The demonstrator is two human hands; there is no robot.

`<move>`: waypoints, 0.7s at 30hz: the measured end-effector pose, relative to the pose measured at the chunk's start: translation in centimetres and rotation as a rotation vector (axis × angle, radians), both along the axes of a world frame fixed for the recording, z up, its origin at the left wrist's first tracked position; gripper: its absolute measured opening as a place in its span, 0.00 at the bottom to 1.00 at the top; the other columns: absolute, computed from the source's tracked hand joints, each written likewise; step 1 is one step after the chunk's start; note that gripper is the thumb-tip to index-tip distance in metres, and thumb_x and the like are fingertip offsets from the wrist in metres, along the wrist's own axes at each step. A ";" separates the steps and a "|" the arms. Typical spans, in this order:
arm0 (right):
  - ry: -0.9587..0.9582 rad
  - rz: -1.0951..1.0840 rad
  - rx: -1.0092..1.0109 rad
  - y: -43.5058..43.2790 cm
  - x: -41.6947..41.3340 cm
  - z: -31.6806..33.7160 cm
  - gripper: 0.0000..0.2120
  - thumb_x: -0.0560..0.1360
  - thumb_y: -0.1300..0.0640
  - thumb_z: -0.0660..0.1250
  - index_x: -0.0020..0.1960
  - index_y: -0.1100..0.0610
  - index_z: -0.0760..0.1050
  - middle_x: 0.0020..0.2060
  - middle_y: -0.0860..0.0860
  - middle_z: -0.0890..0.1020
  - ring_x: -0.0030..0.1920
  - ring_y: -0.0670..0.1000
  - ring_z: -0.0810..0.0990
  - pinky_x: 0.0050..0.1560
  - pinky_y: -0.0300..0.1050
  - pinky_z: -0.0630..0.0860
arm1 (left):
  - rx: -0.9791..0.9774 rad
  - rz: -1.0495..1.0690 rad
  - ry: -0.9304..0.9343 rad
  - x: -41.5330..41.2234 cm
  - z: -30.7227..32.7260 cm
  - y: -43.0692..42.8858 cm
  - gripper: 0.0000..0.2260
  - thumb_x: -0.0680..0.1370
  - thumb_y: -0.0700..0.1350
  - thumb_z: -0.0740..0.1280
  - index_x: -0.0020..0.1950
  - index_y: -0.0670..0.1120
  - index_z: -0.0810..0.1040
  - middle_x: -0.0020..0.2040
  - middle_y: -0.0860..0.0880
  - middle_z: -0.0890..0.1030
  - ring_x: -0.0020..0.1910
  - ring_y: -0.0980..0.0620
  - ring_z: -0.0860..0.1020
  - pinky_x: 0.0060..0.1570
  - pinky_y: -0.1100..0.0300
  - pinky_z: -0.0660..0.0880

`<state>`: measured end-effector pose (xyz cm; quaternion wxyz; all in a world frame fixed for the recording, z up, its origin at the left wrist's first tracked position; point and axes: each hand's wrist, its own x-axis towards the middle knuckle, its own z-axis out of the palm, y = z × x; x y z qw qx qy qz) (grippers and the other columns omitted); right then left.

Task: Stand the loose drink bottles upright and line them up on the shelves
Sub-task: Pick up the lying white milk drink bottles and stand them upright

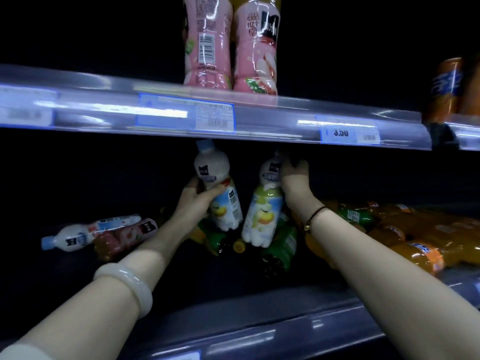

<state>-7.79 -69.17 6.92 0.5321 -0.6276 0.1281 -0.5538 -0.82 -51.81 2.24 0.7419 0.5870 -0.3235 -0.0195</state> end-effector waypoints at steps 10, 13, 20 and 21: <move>-0.018 0.365 -0.012 12.1 0.1 -3.0 0.07 0.80 0.57 0.62 0.49 0.59 0.76 0.45 0.55 0.81 0.48 0.52 0.79 0.51 0.48 0.75 | 0.087 -0.018 -0.028 -1.3 -1.2 9.1 0.11 0.72 0.46 0.72 0.54 0.48 0.78 0.50 0.46 0.84 0.48 0.48 0.83 0.46 0.56 0.79; 0.035 0.369 -0.022 13.8 0.0 -5.1 0.10 0.80 0.53 0.62 0.42 0.56 0.76 0.40 0.55 0.81 0.44 0.51 0.78 0.46 0.46 0.74 | 0.142 -0.029 -0.011 -1.0 -2.4 11.4 0.16 0.71 0.49 0.73 0.57 0.48 0.78 0.52 0.46 0.84 0.51 0.47 0.83 0.53 0.50 0.78; 0.349 0.389 -0.072 15.9 -1.2 -8.7 0.23 0.72 0.43 0.69 0.59 0.56 0.68 0.48 0.50 0.79 0.47 0.47 0.79 0.49 0.36 0.77 | 0.234 0.034 0.017 -0.7 -5.2 14.9 0.11 0.73 0.46 0.72 0.55 0.49 0.78 0.53 0.47 0.83 0.52 0.48 0.81 0.56 0.49 0.78; 0.376 0.425 -0.029 16.0 -1.4 -9.7 0.28 0.69 0.43 0.73 0.61 0.55 0.68 0.52 0.52 0.80 0.51 0.50 0.80 0.55 0.44 0.78 | 0.235 0.040 0.022 -0.7 -5.5 15.5 0.10 0.74 0.46 0.71 0.54 0.50 0.78 0.53 0.48 0.83 0.53 0.49 0.81 0.57 0.50 0.77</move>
